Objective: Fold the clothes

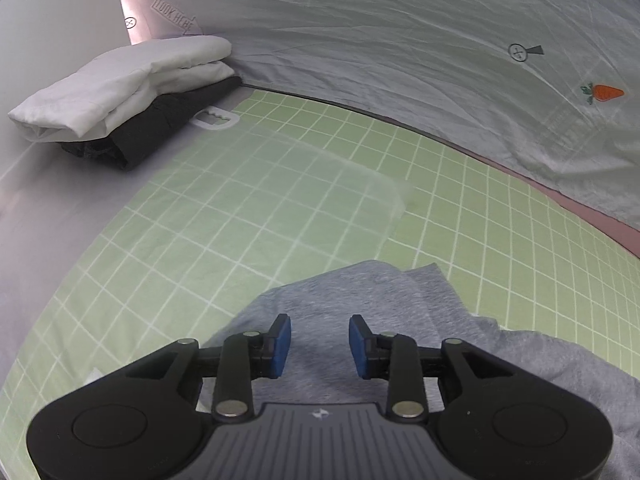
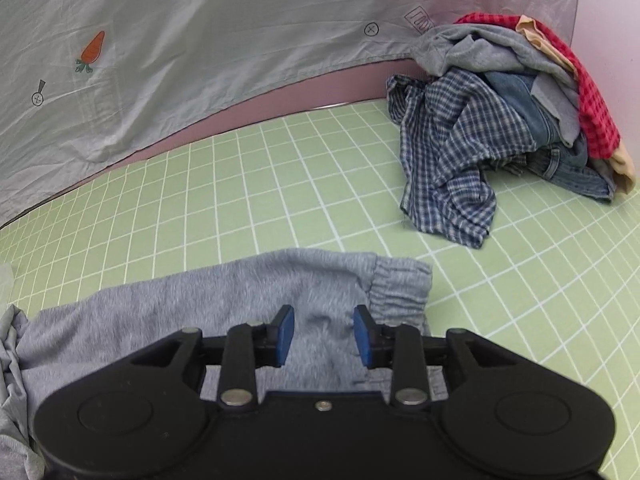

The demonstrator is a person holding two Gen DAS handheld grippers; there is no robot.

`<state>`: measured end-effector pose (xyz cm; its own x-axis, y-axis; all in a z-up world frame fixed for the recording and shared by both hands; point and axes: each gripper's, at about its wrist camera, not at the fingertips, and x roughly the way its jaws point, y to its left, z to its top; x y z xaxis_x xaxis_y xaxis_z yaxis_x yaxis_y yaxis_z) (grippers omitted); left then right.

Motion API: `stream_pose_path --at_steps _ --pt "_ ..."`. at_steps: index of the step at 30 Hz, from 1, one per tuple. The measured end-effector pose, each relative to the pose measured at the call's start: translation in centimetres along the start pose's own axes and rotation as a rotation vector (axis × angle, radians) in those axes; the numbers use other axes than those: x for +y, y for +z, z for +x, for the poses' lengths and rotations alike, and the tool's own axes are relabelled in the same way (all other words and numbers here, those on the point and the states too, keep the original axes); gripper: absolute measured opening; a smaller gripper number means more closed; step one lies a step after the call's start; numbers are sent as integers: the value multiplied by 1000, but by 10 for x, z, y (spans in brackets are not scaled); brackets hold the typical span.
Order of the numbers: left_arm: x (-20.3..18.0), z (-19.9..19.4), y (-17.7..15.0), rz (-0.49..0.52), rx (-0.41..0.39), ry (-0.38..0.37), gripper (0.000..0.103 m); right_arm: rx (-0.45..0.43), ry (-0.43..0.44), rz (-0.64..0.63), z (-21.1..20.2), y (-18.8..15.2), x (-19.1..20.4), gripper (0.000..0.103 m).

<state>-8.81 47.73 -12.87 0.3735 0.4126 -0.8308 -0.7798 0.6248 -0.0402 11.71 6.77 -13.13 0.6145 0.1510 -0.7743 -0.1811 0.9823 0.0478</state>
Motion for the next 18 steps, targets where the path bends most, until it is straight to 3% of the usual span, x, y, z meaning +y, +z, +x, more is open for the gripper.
stream_pose_path --at_steps 7,11,14,17,18 --pt "-53 -3 -2 81 3 -105 55 9 -69 -19 19 13 -13 38" --pt "-77 18 -12 182 73 -35 55 11 -77 -46 31 17 -14 47" --pt "-72 36 -19 166 151 1 54 10 -80 -96 41 21 -8 61" --pt "-65 40 -22 173 161 15 40 28 -96 -188 53 22 1 68" --pt "-62 39 -23 170 159 20 26 32 -111 -221 57 22 4 68"
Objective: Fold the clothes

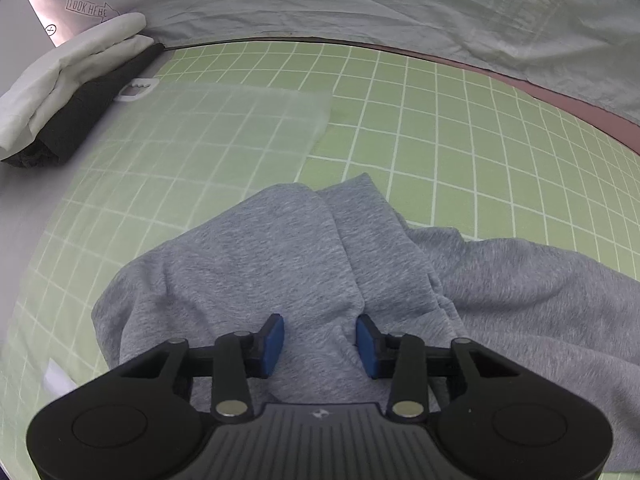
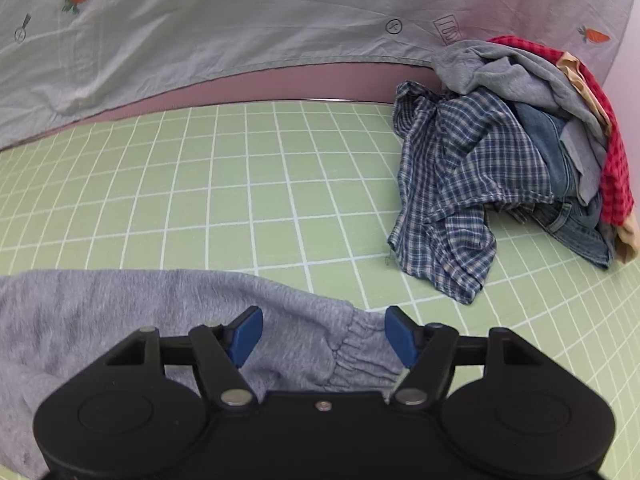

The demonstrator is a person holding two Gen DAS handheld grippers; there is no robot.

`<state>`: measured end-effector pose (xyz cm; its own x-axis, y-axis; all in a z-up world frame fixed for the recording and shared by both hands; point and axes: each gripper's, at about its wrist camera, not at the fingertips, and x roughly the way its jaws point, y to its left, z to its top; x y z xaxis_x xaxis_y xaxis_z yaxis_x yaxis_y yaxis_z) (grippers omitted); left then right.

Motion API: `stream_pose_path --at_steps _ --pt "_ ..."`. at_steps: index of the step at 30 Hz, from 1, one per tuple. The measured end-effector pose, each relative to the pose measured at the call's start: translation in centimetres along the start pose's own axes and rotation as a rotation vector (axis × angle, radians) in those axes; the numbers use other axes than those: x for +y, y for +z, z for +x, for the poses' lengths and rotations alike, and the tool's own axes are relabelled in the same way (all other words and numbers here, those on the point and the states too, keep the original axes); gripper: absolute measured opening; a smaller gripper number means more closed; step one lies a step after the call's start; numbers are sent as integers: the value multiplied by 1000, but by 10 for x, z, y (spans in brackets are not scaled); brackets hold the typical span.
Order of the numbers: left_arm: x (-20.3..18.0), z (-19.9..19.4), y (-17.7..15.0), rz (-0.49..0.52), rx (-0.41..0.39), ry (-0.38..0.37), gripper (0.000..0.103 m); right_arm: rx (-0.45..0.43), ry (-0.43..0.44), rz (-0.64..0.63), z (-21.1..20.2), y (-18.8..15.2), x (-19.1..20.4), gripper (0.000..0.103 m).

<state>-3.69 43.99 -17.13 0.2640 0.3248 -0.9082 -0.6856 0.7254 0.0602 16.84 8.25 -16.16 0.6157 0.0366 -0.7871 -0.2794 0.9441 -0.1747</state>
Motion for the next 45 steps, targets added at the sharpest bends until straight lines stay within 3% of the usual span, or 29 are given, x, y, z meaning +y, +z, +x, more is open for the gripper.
stream_pose_path --at_steps 1,2,3,4,5,8,13,17,22,26,29,31,35,38,43,45 --pt "4 -1 -1 -13 0 -6 16 0 -13 -21 3 0 2 65" --pt "8 -1 -1 -26 0 -13 12 1 -26 -42 5 0 4 62" --pt "12 -2 -2 -39 -1 -19 7 1 -36 -61 7 -1 6 54" --pt "16 -2 -3 -51 -1 -26 5 1 -30 -69 8 -1 5 36" --pt "18 -4 -4 -59 -6 -30 4 0 -25 -75 8 -1 4 27" --pt "26 -13 -7 -80 -30 -26 3 -40 -9 -22 -2 -1 -7 8" --pt "57 -41 -4 -143 -121 48 3 -149 -38 95 -41 -9 -34 3" --pt "100 -63 0 -200 -197 133 3 -243 -80 178 -78 -18 -57 3" --pt "149 -66 -1 -251 -208 235 3 -286 -157 224 -115 -48 -83 2" --pt "160 -60 -15 -324 -174 206 10 -171 -163 209 -106 -87 -89 3" --pt "144 -67 -28 -306 -194 148 32 -56 -119 201 -92 -117 -85 3" --pt "128 -70 -36 -280 -200 107 46 -31 -90 212 -91 -125 -83 4" --pt "94 -67 -49 -224 -173 76 52 -36 -45 241 -95 -121 -83 11" --pt "73 -63 -57 -189 -147 47 58 -73 3 271 -102 -110 -88 21" --pt "48 -55 -61 -149 -114 19 70 -151 88 317 -113 -89 -99 53" --pt "42 -51 -59 -142 -101 19 71 -174 115 332 -113 -81 -102 60"
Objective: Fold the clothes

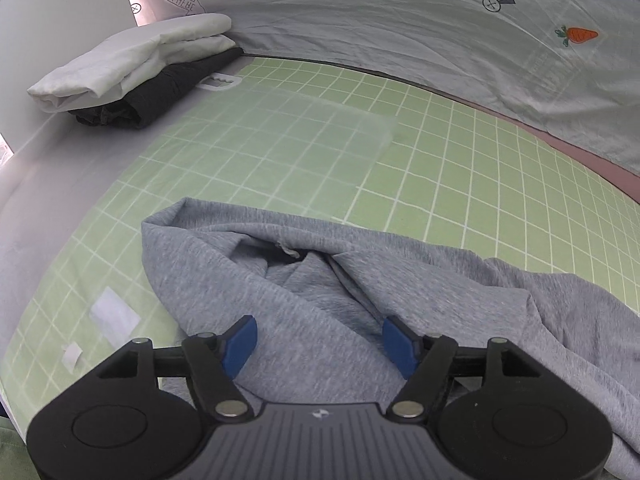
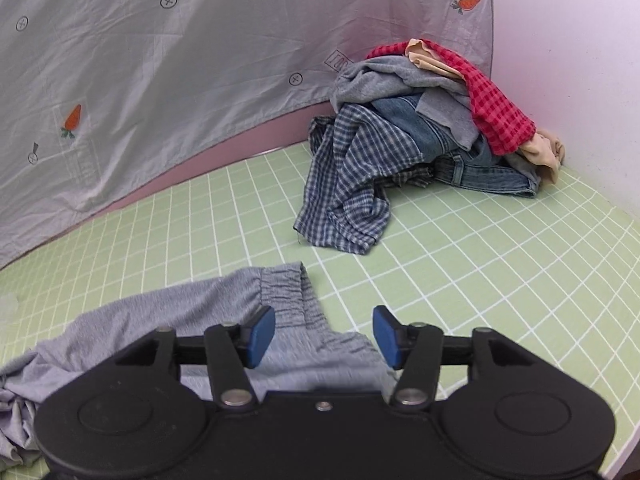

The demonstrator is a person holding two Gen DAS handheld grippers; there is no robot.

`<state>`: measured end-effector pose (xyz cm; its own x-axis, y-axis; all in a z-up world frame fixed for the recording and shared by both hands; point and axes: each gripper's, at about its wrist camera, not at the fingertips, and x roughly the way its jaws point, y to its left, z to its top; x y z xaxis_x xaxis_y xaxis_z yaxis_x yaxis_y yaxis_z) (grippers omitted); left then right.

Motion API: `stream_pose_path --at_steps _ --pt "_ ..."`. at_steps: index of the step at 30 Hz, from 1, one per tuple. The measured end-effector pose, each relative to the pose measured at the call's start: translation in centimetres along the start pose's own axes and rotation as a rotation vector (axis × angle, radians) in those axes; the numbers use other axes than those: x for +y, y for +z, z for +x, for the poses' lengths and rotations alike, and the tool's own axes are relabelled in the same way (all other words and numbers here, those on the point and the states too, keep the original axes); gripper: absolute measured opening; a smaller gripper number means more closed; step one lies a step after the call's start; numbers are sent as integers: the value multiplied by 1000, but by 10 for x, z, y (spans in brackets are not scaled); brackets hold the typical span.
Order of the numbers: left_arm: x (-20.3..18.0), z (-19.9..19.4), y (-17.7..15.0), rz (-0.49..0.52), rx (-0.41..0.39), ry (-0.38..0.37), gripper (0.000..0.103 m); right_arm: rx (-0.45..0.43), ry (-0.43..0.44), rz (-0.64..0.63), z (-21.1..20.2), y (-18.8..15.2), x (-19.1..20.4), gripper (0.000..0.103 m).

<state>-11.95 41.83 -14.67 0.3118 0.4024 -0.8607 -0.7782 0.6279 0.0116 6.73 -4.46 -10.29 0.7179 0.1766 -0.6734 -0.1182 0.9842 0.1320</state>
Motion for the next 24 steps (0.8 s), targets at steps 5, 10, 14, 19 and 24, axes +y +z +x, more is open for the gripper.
stream_pose_path --at_steps 5,10,14,19,24 --pt "-7 16 3 -16 54 -22 76 45 67 -15 28 16 0 71" --pt "-14 36 6 -39 108 -33 81 189 123 -89 85 18 10 73" --pt "-17 52 9 -63 148 -8 82 249 114 -186 124 13 23 75" --pt "-22 61 13 -62 155 9 74 301 114 -219 149 16 35 70" --pt "-28 67 29 -48 131 24 55 287 105 -243 168 30 51 47"
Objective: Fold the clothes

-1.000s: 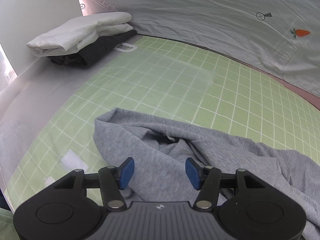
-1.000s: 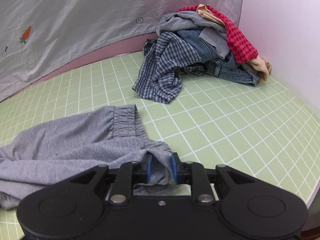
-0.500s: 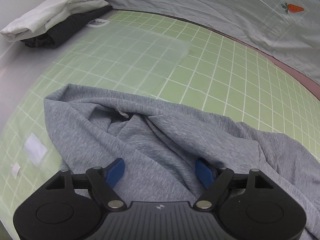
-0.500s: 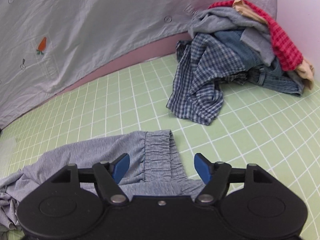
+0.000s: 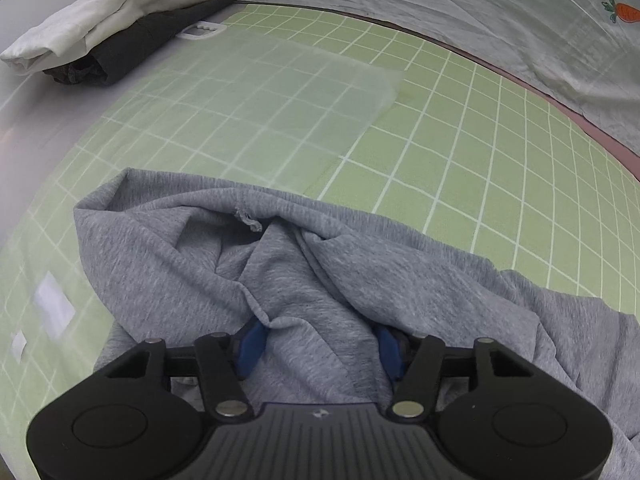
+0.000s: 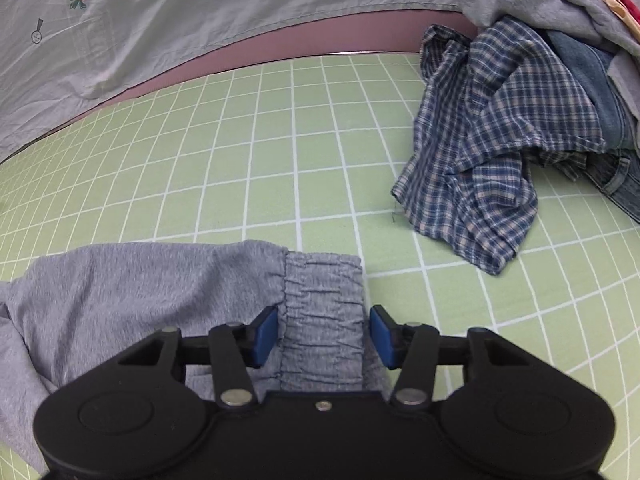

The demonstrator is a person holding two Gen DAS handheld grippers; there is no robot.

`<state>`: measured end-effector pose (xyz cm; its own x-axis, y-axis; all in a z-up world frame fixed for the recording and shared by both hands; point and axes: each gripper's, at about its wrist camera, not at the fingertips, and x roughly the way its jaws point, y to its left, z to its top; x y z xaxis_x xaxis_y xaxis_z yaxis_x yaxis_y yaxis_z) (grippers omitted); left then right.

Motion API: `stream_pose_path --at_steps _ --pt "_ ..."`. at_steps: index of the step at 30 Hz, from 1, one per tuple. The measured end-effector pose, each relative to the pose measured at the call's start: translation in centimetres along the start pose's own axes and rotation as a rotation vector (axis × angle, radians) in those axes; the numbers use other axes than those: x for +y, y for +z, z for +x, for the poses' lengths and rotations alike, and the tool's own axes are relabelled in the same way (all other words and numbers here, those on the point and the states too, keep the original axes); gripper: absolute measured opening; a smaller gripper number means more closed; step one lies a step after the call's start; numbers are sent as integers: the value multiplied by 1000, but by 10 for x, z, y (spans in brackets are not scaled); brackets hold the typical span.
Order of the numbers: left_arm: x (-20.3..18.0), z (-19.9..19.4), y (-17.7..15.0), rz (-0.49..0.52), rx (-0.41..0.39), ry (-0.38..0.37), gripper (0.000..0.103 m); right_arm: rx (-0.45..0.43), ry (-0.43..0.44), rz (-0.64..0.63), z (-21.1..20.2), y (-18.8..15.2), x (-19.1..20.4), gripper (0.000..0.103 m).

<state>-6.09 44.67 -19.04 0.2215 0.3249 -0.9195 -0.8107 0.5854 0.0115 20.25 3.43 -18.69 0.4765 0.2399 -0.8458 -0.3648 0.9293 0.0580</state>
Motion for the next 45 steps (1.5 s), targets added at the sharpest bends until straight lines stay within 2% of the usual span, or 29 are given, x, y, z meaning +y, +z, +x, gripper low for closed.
stream_pose_path --at_steps 3,4,8,10,13,15,16,18,20,22,24,26,31,32,33,34,35,36,37,38,40,45 --pt "-9 7 19 67 -30 6 48 -23 -1 3 14 21 3 33" --pt "-11 10 27 75 -40 4 46 -30 -1 4 18 28 4 16" --pt "-20 26 66 63 -97 -16 43 -61 -2 8 36 55 9 16" --pt "-27 31 84 68 -124 -9 36 -77 -5 9 45 70 10 15" --pt "-34 31 103 66 -145 -9 32 -108 -49 -2 60 96 4 15" --pt "-36 29 110 58 -143 -10 32 -117 -57 8 63 108 2 16" --pt "-35 26 108 42 -137 -15 32 -122 -62 6 60 111 2 21" --pt "-30 20 101 11 -126 -32 33 -147 -85 -15 48 106 8 31" --pt "-24 12 88 -20 -116 -52 38 -172 -112 -41 33 97 15 35" --pt "-20 5 74 -43 -108 -34 60 -188 -130 -45 16 82 22 40" --pt "-19 1 60 -60 -81 19 73 -195 -135 -39 1 66 29 47" --pt "-18 3 50 -55 -57 0 73 -190 -132 -18 -12 49 36 52" --pt "-22 11 35 -49 -25 0 77 -128 -114 53 -27 10 47 52" --pt "-22 12 33 -51 -28 5 76 -115 -110 58 -29 4 49 52" --pt "-20 11 32 -59 -29 2 67 -103 -105 60 -31 -3 50 52" --pt "-18 10 32 -64 -28 -5 51 -98 -106 52 -33 -7 51 52" --pt "-13 9 31 -72 -28 -14 43 -97 -110 49 -36 -10 51 52" --pt "-9 7 31 -79 -27 -24 31 -97 -115 55 -38 -13 51 52" --pt "-4 5 31 -87 -28 -34 25 -98 -119 66 -41 -15 50 52" --pt "4 1 32 -94 -34 -48 23 -99 -122 80 -44 -17 49 52" --pt "19 -9 33 -100 -56 -43 12 -102 -133 97 -49 -21 47 52" --pt "72 -30 47 -92 -149 54 11 -114 -159 106 -61 -27 48 52"
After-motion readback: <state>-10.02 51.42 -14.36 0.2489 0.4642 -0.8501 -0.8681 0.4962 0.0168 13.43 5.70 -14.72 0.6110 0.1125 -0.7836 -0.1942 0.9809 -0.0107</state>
